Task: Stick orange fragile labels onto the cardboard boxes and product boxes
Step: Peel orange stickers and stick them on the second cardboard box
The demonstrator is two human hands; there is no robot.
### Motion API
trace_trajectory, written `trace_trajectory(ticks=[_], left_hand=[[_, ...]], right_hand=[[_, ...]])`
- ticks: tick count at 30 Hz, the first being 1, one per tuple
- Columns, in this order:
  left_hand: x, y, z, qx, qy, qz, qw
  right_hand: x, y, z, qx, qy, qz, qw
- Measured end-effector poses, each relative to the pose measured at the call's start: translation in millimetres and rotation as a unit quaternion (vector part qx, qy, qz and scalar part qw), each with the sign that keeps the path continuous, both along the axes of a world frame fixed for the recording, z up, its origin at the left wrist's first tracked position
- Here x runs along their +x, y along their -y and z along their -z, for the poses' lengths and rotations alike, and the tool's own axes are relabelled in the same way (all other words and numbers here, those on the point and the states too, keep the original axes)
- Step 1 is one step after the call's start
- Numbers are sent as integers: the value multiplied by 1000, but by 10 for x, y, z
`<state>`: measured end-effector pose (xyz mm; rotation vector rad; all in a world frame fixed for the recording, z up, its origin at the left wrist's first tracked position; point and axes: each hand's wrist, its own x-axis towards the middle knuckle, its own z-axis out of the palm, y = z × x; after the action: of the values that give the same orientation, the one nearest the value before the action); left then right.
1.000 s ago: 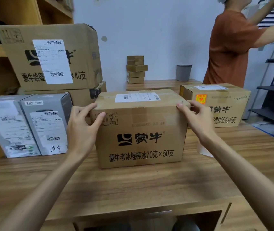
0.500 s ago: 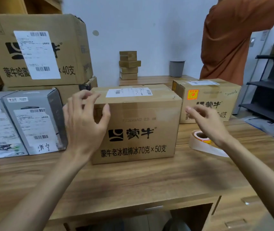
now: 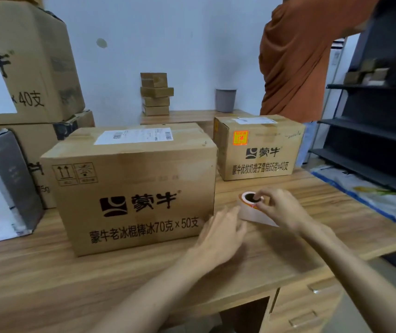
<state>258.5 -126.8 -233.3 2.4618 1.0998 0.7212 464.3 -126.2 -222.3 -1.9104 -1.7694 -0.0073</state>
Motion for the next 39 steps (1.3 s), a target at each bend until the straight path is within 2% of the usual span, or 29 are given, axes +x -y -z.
trace_trajectory(ticks=[4,8,17,20,28,32,39], left_hand=[[272,-247,113,-123,42,-32,991],[404,-362,144,-183,75,-41,980],[440,-322,190,-169,127,-59,975],[382,-296,167,-162,121,-58,978],[283,-261,87,-65,68,-18,995],[338,-211,2,-113,118,-1,987],[314,-277,-24,-81,209,-7,975]], right_hand=[[9,-117,84,-33,23,-4,999],[38,-190,190,-44,21,-16,999],[111,-106,176,-21,-56,-74,995],[135,-22,170,-23,-117,-103,988],[210,227,5,-63,-235,-151,958],[194,257,-36,-62,-273,-153,948],[233,419,-188,-41,-361,-166,917]])
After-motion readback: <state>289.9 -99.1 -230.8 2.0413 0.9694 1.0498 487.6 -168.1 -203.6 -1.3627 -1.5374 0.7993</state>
